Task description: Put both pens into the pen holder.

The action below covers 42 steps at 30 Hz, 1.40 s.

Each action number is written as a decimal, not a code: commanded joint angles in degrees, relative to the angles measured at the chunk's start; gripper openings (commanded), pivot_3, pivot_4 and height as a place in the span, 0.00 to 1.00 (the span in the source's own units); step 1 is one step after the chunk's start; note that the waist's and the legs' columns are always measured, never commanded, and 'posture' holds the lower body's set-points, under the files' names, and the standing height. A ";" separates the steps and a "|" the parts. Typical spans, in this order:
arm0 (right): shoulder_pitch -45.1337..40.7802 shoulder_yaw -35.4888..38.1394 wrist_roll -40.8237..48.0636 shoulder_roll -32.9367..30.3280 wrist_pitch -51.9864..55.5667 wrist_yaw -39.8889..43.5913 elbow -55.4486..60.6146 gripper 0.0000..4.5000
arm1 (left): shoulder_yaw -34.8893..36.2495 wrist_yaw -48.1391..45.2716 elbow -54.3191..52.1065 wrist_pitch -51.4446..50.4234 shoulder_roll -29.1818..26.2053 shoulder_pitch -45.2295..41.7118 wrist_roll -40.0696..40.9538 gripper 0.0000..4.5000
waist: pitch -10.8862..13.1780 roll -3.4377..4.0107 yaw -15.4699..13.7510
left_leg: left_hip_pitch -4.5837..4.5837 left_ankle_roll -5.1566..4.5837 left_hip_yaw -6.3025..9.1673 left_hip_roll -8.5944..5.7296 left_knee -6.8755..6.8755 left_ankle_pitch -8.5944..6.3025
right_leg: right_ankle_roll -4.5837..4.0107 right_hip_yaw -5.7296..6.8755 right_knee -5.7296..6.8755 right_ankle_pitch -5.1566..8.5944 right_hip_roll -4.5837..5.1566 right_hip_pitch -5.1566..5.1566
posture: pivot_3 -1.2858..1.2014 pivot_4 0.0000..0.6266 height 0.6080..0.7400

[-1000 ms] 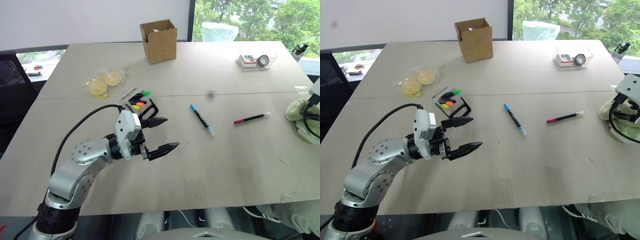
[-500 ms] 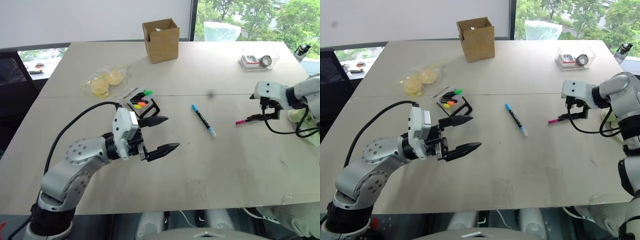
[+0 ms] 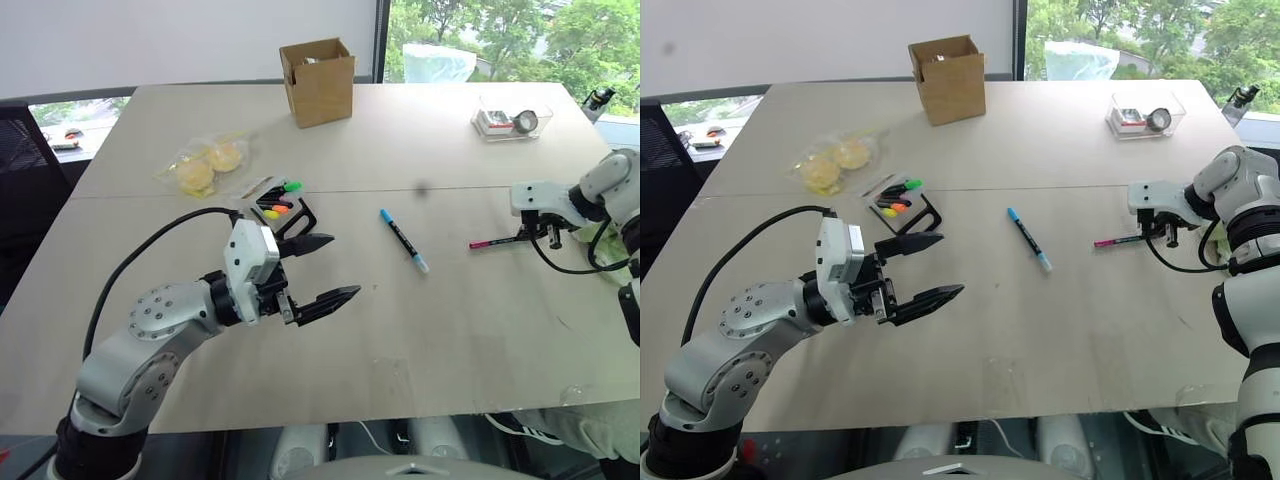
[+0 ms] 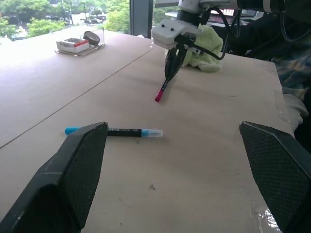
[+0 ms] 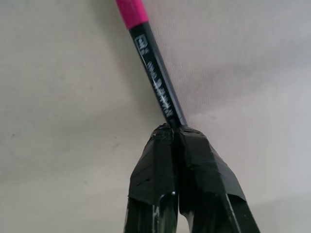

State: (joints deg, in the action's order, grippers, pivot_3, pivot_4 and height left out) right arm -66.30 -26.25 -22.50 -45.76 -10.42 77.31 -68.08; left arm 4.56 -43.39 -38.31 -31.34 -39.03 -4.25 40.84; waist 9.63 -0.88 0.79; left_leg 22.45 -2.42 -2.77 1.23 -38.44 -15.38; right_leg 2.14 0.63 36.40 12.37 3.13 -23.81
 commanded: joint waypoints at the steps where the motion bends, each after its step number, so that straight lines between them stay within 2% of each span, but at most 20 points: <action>1: 0.98 6.26 5.92 -0.52 3.31 3.06 2.18 0.01 | 3.28 2.52 -2.21 -1.84 0.85 -0.01 5.19 1.00 | 0.00 0.00 -0.01 | -0.01 0.00 0.01 0.01 -0.04 0.00 | 0.01 0.00 0.04 -0.01 0.00 0.01 | 0.52 0.24 1.00; 4: 3.43 16.42 19.24 0.74 19.45 10.91 13.54 0.01 | 4.16 7.65 -0.92 -6.53 3.03 -2.10 12.08 1.00 | 0.00 0.00 -0.02 | -0.01 0.00 0.03 0.02 -0.07 0.00 | 0.12 -0.01 0.10 -0.07 0.03 0.01 | 0.52 0.24 1.00; 6: 10.71 20.18 24.22 -0.70 26.35 10.62 28.17 0.01 | 3.98 12.78 0.82 -11.14 4.17 -4.85 16.29 1.00 | 0.00 0.00 -0.13 | -0.01 -0.02 0.06 0.03 -0.08 -0.01 | 0.15 -0.05 0.18 -0.09 0.07 0.01 | 0.52 0.24 1.00; 8: 18.12 21.03 22.82 -2.80 24.91 5.35 37.93 0.01 | 3.27 15.69 2.07 -13.92 4.99 -7.17 18.47 1.00 | -0.02 -0.01 -0.78 | 0.05 -0.15 0.40 0.02 -0.12 -0.09 | 0.17 0.11 0.32 -0.09 0.15 0.03 | 0.52 0.24 1.00; 11: 22.89 17.48 16.67 -6.92 17.25 2.00 40.37 0.01 | 1.25 14.77 2.18 -14.31 4.68 -8.61 16.95 1.00 | 0.00 0.01 -1.70 | 0.10 -0.16 0.51 -0.03 -0.12 -0.11 | 0.16 0.25 0.30 -0.08 0.14 0.03 | 0.52 0.24 1.00; 12: 22.85 17.28 17.54 -7.22 18.08 3.44 40.60 0.14 | 0.83 14.17 2.33 -14.40 4.35 -8.89 16.55 1.00 | 0.00 0.02 -1.68 | 0.13 -0.10 0.50 -0.10 -0.12 -0.07 | 0.16 0.24 0.28 -0.08 0.15 0.02 | 0.52 0.24 1.00; 14: 21.74 15.82 16.58 -7.82 16.90 4.41 38.65 0.32 | 0.03 12.79 2.71 -13.97 3.48 -9.39 14.92 1.00 | 0.01 0.02 -1.25 | 0.12 -0.01 0.26 -0.16 -0.13 -0.01 | 0.15 0.19 0.24 -0.08 0.14 -0.02 | 0.52 0.24 1.00; 20: 15.28 10.71 8.55 -5.45 7.34 -3.76 24.11 0.92 | -0.30 11.86 3.21 -13.72 3.17 -9.94 13.44 1.00 | 0.03 -0.04 0.01 | -0.10 -0.02 0.04 -0.13 -0.18 0.00 | 0.06 -0.02 0.22 -0.02 -0.02 0.07 | 0.52 0.24 1.00; 26: 9.58 7.57 4.47 -1.20 1.87 -6.42 10.04 0.92 | 0.05 12.21 1.94 -13.05 3.56 -8.19 12.23 1.00 | 0.03 -0.16 0.18 | -0.22 0.01 -0.02 -0.02 -0.14 0.01 | 0.11 -0.13 0.27 -0.05 -0.10 0.09 | 0.52 0.24 1.00; 27: 9.06 7.40 4.02 -0.63 1.49 -6.92 8.14 0.84 | 0.00 12.18 1.79 -12.83 3.65 -7.91 11.99 1.00 | 0.01 -0.23 0.18 | -0.23 0.01 -0.03 -0.02 -0.15 0.01 | 0.11 -0.14 0.26 -0.05 -0.09 0.10 | 0.52 0.24 1.00; 29: 8.33 7.11 3.07 0.07 1.23 -7.36 5.09 0.76 | -0.03 12.07 1.42 -12.45 3.76 -7.35 11.67 1.00 | -0.02 -0.41 0.27 | -0.35 0.01 -0.06 -0.02 -0.15 0.01 | 0.08 -0.17 0.24 -0.03 -0.07 0.23 | 0.52 0.24 1.00; 31: 7.71 7.43 3.22 0.53 1.53 -6.56 3.22 0.58 | 0.00 11.98 1.13 -12.10 3.77 -6.94 11.49 1.00 | -0.06 -0.67 0.38 | -0.55 -0.01 -0.15 -0.02 -0.15 0.00 | -0.08 -0.25 0.24 0.05 -0.06 0.39 | 0.52 0.24 1.00; 32: 7.45 7.85 3.76 0.74 2.11 -5.75 2.67 0.44 | 0.09 11.88 0.96 -11.91 3.75 -6.71 11.41 1.00 | -0.09 -0.76 0.39 | -0.65 -0.02 -0.16 -0.02 -0.16 -0.01 | -0.11 -0.26 0.24 0.04 -0.04 0.48 | 0.52 0.24 1.00; 36: 6.96 9.04 5.44 0.86 6.13 -2.26 2.20 0.02 | 0.10 10.85 0.51 -10.98 3.92 -6.32 11.27 1.00 | -0.09 -0.80 0.21 | -0.79 -0.25 -0.13 -0.02 -0.34 -0.12 | -0.22 -0.27 0.26 -0.09 -0.01 0.69 | 0.52 0.24 1.00; 42: 8.16 14.45 12.04 1.21 14.64 2.17 7.07 0.01 | -0.43 10.14 0.87 -11.99 4.58 -7.11 13.63 1.00 | -0.07 -0.77 0.04 | -0.64 -0.03 0.01 0.03 -0.29 -0.01 | -0.24 -0.17 0.29 -0.09 -0.02 0.57 | 0.52 0.24 1.00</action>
State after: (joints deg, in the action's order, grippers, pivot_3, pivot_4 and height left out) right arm -58.17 -14.48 -14.02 -44.60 1.25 77.23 -63.97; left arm 3.92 -32.79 -35.52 -43.38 -34.63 -10.56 52.46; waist 9.56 -1.65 0.82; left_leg 21.91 -2.42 -2.76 1.26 -38.66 -15.38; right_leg 1.90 0.44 36.69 12.28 3.11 -23.35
